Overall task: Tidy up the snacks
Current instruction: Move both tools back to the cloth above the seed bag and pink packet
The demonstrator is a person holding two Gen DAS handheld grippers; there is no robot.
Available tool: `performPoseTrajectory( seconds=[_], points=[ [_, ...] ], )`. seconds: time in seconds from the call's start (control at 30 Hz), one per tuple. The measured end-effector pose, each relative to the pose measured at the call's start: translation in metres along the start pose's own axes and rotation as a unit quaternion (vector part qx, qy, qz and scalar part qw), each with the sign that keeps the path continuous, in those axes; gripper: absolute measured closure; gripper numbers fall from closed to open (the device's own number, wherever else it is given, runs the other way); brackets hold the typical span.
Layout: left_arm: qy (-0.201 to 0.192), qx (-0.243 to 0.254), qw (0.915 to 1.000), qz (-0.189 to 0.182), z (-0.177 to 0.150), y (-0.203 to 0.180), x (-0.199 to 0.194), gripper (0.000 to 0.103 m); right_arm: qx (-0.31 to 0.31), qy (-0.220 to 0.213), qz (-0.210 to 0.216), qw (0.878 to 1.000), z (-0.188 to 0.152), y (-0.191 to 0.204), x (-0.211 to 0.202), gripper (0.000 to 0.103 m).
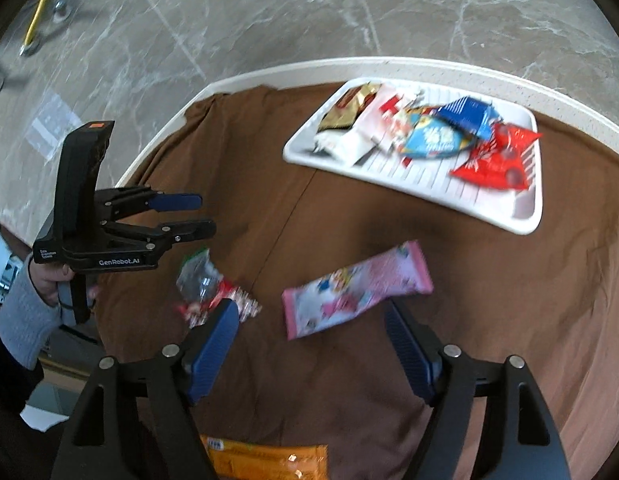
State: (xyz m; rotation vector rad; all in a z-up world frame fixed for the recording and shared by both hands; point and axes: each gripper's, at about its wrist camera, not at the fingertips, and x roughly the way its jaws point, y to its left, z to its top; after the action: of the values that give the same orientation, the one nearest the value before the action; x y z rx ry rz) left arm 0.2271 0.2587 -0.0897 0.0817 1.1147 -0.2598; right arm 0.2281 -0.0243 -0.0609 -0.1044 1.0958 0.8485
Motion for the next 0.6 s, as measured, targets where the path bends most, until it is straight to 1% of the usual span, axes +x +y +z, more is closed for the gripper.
performPoseTrajectory(
  seconds=[0.1, 0.2, 0.27, 0.33, 0.37, 0.43, 0.5, 0.6],
  points=[
    [0.015, 0.034, 0.9992, 0.017, -0.023, -0.007, -0.004, 0.050, -0.005, 0.006, -0.001, 1.000, -0.013, 0.010, 0.001, 0.025],
    [0.025, 0.084, 0.9959, 0.022, -0.040, -0.018, -0.007, 0.050, -0.015, 0.012, -0.002, 1.000, -0.024, 0.019, 0.001, 0.025],
    [0.033, 0.123, 0.9916, 0.025, -0.047, -0.024, -0.009, 0.050, -0.022, 0.016, -0.003, 1.000, -0.030, 0.023, 0.001, 0.025],
    [0.040, 0.163, 0.9855, 0.022, -0.051, -0.031, -0.012, 0.050, -0.028, 0.021, -0.004, 0.999, -0.034, 0.026, 0.000, 0.025],
    [0.042, 0.183, 0.9820, 0.023, -0.053, -0.035, -0.013, 0.050, -0.031, 0.023, -0.004, 0.999, -0.036, 0.027, 0.000, 0.025],
    [0.049, 0.228, 0.9721, 0.025, -0.057, -0.041, -0.015, 0.050, -0.037, 0.030, -0.006, 0.999, -0.041, 0.029, 0.000, 0.025],
    [0.057, 0.271, 0.9606, 0.028, -0.059, -0.048, -0.016, 0.050, -0.044, 0.038, -0.007, 0.998, -0.046, 0.031, -0.001, 0.025],
    [0.069, 0.333, 0.9400, 0.028, -0.063, -0.058, -0.014, 0.050, -0.056, 0.050, -0.009, 0.997, -0.057, 0.033, -0.002, 0.024]
  ],
)
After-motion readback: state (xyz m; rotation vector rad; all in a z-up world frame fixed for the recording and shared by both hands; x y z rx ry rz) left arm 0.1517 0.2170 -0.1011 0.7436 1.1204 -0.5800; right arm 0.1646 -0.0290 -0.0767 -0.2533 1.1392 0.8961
